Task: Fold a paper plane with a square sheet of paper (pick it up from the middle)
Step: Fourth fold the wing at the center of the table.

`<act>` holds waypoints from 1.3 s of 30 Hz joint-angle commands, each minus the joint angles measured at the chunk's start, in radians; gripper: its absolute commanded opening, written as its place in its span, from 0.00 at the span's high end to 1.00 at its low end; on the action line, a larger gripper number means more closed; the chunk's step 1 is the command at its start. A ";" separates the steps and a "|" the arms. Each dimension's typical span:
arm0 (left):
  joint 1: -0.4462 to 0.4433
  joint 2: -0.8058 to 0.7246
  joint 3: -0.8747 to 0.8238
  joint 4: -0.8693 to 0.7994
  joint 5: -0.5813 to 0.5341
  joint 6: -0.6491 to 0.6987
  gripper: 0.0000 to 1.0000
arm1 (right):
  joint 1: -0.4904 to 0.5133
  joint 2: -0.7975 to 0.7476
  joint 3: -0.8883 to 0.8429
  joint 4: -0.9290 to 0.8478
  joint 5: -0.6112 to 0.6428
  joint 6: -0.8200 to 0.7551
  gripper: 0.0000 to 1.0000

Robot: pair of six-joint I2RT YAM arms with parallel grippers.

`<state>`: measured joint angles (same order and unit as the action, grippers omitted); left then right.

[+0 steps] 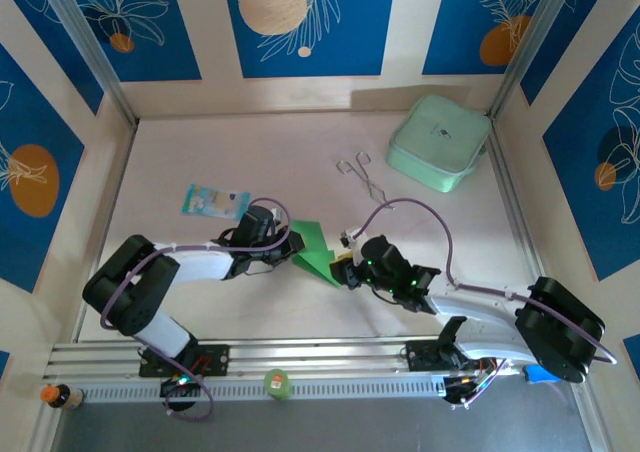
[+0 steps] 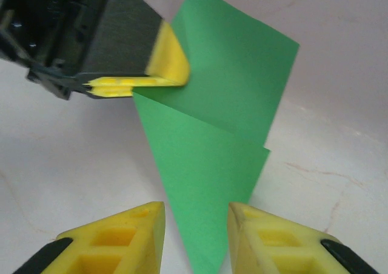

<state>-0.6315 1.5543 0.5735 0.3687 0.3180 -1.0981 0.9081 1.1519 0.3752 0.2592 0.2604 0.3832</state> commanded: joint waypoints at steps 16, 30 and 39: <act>-0.002 -0.019 0.028 0.001 0.027 0.014 0.87 | 0.210 0.300 0.091 0.140 0.322 -0.382 0.67; -0.002 -0.031 0.033 -0.020 0.022 0.017 0.88 | 0.224 0.371 0.100 0.164 0.381 -0.363 0.78; -0.001 -0.036 0.041 -0.039 0.017 0.024 0.89 | 0.215 0.332 0.078 0.151 0.399 -0.326 0.73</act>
<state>-0.6315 1.5455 0.5861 0.3542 0.3325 -1.0969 1.1255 1.5120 0.4690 0.3950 0.6296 0.0364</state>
